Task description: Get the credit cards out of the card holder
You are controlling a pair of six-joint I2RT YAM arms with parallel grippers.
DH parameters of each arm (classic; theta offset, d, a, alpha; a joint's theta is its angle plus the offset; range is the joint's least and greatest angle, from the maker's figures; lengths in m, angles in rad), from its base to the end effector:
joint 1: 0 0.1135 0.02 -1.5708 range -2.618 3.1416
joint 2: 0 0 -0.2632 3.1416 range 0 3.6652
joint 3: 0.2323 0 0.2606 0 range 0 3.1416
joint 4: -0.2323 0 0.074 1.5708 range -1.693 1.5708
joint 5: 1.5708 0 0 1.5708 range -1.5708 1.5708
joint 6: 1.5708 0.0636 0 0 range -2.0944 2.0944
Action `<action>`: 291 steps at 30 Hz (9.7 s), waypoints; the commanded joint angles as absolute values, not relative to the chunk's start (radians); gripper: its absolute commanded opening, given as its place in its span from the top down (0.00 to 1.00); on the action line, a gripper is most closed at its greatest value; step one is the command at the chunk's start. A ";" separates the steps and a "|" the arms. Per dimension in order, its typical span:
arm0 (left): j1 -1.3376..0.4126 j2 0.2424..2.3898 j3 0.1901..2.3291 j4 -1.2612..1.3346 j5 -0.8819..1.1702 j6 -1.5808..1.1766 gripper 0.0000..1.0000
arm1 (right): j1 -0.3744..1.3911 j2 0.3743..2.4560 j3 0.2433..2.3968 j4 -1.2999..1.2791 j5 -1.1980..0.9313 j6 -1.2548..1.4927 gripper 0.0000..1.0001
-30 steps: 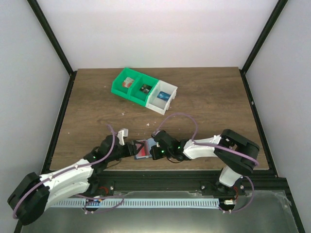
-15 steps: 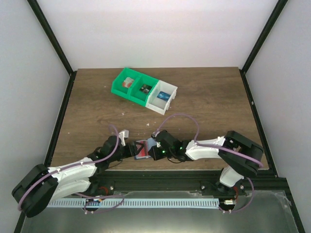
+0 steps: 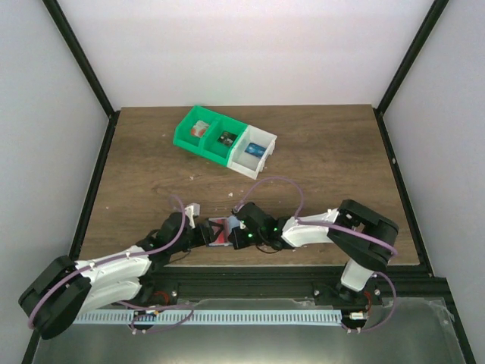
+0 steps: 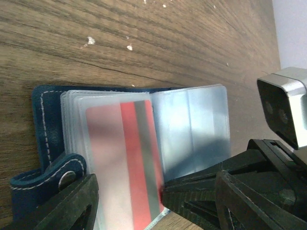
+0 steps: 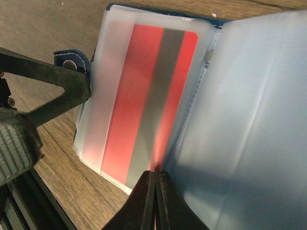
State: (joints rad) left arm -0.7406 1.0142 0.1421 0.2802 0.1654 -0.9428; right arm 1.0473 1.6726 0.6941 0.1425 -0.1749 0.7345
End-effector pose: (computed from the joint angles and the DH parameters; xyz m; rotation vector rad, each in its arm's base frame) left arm 0.1431 -0.1450 0.1051 -0.1359 2.3837 -1.0793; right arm 0.1552 0.2911 0.0971 -0.5018 2.6075 0.9406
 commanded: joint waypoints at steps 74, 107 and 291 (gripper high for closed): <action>-0.750 1.077 0.192 0.244 0.167 -0.980 0.61 | 1.060 1.450 0.552 0.192 -0.064 0.759 0.84; -0.771 1.177 0.323 0.349 0.255 -0.961 1.00 | 1.059 1.361 0.473 0.294 -0.091 0.708 0.77; -0.290 1.297 1.041 -0.238 -0.006 -0.472 0.30 | 0.937 0.868 0.706 -0.095 -0.205 0.531 0.99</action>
State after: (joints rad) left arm -0.3767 1.1393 0.9367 -0.2405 0.0662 -0.5854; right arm 0.9329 0.8879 0.7040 -0.1482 -0.2623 0.4995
